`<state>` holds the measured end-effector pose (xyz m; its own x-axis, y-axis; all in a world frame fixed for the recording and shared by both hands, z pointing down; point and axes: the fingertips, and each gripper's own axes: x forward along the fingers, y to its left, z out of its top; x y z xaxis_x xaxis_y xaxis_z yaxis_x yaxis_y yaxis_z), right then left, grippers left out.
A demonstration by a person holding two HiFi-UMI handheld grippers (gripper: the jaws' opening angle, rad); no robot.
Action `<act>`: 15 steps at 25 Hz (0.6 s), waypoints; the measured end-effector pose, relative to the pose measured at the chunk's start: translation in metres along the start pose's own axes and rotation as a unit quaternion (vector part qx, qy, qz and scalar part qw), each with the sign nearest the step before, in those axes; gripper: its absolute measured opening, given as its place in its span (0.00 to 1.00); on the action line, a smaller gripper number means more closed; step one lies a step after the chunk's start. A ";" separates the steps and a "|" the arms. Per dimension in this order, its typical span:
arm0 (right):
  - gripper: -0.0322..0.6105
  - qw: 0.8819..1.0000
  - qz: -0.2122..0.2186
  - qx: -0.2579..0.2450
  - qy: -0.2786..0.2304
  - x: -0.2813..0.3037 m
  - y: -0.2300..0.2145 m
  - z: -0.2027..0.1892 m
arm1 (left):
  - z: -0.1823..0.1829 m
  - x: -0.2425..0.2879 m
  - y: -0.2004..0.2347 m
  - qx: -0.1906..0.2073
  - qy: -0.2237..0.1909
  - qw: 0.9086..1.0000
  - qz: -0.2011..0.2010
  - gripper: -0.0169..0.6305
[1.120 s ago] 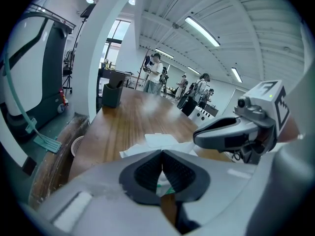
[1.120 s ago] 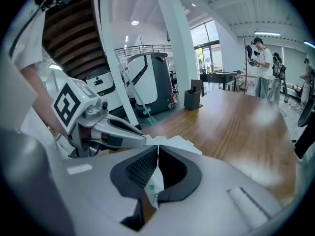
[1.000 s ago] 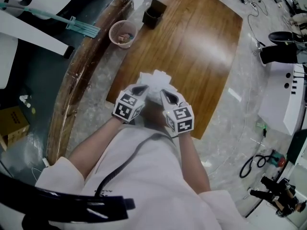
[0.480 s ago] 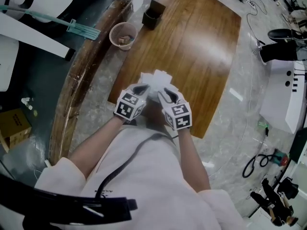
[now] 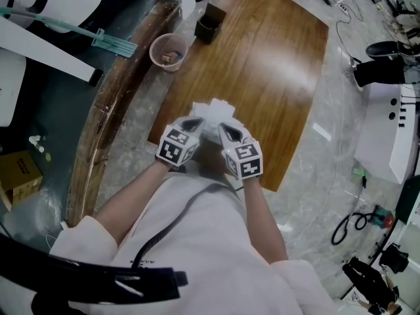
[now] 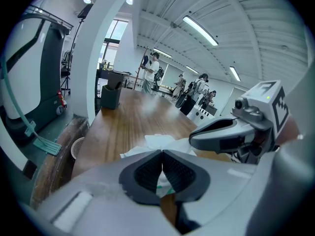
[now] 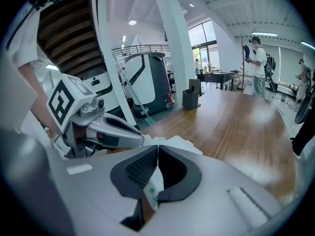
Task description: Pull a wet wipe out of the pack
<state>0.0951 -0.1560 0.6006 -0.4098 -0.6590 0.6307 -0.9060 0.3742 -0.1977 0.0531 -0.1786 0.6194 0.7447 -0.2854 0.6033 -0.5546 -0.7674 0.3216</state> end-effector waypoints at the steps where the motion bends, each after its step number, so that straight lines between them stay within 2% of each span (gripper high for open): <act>1: 0.07 1.000 0.000 0.000 -0.006 -0.002 0.000 0.003 | 0.001 0.000 0.000 0.000 -0.001 1.000 0.000 0.04; 15: 0.07 0.997 -0.016 0.007 -0.073 -0.034 0.002 0.038 | 0.014 -0.007 -0.008 0.020 -0.022 0.999 -0.015 0.08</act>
<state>0.1027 -0.1574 0.5506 -0.3913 -0.7581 0.5218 -0.9196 0.3430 -0.1913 0.0575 -0.1782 0.6017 0.7768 -0.2858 0.5611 -0.5168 -0.7985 0.3087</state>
